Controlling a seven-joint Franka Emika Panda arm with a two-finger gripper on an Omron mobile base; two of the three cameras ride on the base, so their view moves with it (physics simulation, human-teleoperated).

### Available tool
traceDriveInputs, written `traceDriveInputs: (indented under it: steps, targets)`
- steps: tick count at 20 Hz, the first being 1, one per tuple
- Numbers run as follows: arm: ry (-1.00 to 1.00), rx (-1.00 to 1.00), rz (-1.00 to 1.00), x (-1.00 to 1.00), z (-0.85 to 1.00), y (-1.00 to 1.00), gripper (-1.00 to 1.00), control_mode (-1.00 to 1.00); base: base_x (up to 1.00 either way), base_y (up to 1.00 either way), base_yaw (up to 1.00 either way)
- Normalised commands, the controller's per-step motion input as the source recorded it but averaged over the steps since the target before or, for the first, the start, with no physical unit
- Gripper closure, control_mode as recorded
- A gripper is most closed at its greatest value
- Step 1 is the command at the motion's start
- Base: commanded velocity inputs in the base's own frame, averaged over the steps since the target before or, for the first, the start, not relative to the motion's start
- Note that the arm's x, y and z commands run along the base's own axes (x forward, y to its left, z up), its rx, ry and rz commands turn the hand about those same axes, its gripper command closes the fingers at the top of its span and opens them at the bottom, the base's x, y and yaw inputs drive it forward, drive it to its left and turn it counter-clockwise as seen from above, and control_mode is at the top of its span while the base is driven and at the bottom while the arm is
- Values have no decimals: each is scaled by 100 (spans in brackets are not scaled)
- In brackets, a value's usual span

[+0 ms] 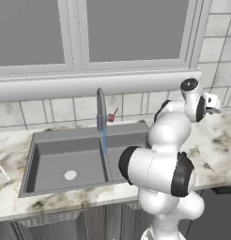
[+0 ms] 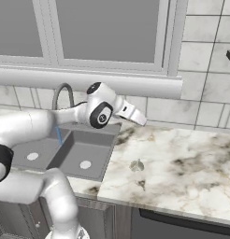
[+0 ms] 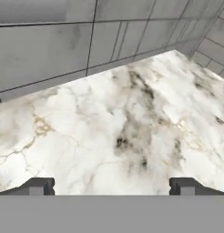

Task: Turn on the sink faucet. Then move the garlic from the counter to the sink. Turn off the sink. Move the vegetable from the sink to the pot next to the stove. Finally move the pot to the rear left burner.

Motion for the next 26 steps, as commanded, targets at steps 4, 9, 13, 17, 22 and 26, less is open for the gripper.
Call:
traceDriveInputs:
  steps: [4, 9, 13, 17, 22, 26]
  targets:
    - [44, 10, -10, -16, 45, -2, -100, -100, 0, 0, 0]
    - [25, 11, -8, -21, -44, 2, -100, -100, 0, 0, 0]
    - [6, 10, -2, -15, -67, 3, -100, -100, 0, 0, 0]
    - [0, 13, 0, -12, -47, 0, -100, -100, 0, 0, 0]
    - [0, 21, 0, -23, -36, 1, -100, -100, 0, 0, 0]
    - [0, 20, 0, -13, -31, 3, -100, -100, 0, 0, 0]
